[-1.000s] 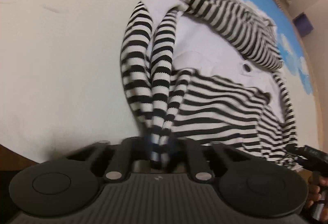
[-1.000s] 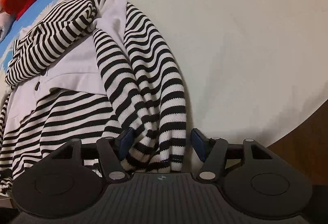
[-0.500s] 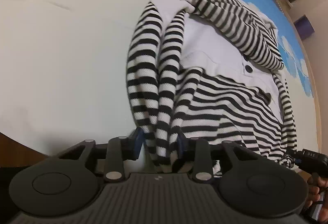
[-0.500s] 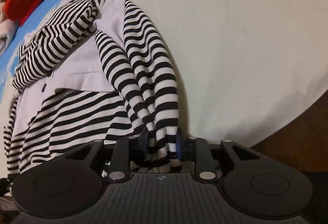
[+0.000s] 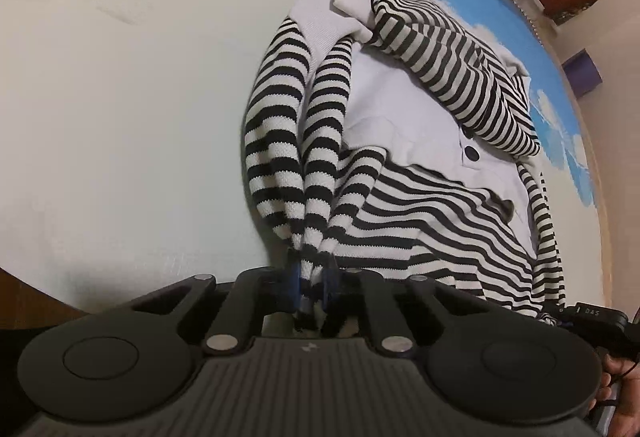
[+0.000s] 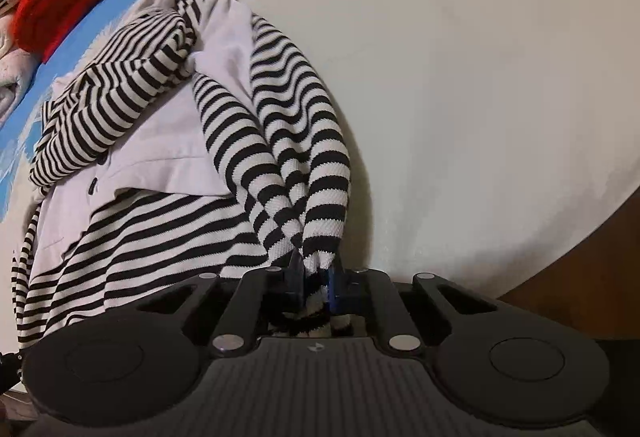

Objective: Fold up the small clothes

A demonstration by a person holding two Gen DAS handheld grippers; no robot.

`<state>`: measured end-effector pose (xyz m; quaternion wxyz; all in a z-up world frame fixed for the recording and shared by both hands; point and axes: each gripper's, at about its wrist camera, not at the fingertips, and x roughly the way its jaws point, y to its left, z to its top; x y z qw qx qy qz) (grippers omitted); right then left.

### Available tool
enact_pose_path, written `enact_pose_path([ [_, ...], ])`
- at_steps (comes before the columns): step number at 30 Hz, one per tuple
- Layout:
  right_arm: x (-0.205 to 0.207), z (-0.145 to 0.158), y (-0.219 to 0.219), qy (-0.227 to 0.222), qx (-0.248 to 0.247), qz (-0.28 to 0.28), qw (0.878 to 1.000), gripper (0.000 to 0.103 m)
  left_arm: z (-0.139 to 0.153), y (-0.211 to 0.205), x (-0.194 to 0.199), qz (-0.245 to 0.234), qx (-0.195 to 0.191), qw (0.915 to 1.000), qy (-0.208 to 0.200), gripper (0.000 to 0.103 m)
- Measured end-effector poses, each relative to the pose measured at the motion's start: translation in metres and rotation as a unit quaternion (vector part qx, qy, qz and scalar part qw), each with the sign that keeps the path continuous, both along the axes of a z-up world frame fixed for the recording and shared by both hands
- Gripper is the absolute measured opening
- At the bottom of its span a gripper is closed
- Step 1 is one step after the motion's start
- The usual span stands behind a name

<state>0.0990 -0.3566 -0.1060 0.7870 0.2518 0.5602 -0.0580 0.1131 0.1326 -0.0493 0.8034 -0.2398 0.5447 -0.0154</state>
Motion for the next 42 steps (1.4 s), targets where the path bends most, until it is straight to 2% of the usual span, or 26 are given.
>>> enact_pose_path([
  [2, 0.000, -0.004, 0.000, 0.011, -0.002, -0.001, 1.000, 0.019, -0.003, 0.001, 0.000, 0.005, 0.001, 1.0000, 0.008, 0.023],
  [4, 0.001, -0.004, 0.003, 0.011, -0.011, 0.009, 1.000, 0.019, -0.006, 0.002, 0.001, 0.005, -0.002, 0.9998, 0.017, 0.026],
  [16, 0.001, -0.003, 0.004, 0.011, -0.014, 0.010, 1.000, 0.019, -0.011, 0.001, 0.001, 0.008, 0.004, 0.9998, 0.020, 0.027],
  [19, 0.001, -0.004, 0.003, 0.011, -0.015, 0.011, 1.000, 0.019, -0.010, 0.001, 0.000, 0.009, 0.007, 0.9997, 0.019, 0.030],
  [23, 0.000, -0.003, 0.003, 0.011, -0.017, 0.012, 1.000, 0.021, -0.008, 0.004, -0.002, 0.017, 0.015, 0.9996, 0.016, 0.040],
  [28, 0.001, -0.003, 0.006, 0.012, -0.025, 0.021, 0.999, 0.021, -0.009, 0.002, 0.000, 0.010, 0.027, 0.9995, 0.013, 0.040],
  [31, 0.002, -0.003, 0.008, 0.012, -0.030, 0.026, 0.999, 0.021, -0.009, 0.000, 0.000, 0.006, 0.031, 0.9995, 0.011, 0.036],
  [35, 0.001, 0.000, 0.008, 0.004, -0.025, 0.025, 0.999, 0.013, -0.008, -0.004, -0.001, -0.002, 0.027, 0.9996, 0.004, 0.017],
  [37, 0.000, 0.002, 0.006, -0.004, -0.021, 0.022, 1.000, 0.011, -0.006, -0.008, -0.001, -0.009, 0.029, 0.9995, -0.003, 0.011],
  [42, -0.004, 0.017, 0.001, -0.049, -0.004, 0.004, 0.999, 0.009, 0.013, -0.012, -0.005, -0.019, 0.046, 0.9979, -0.042, 0.008],
])
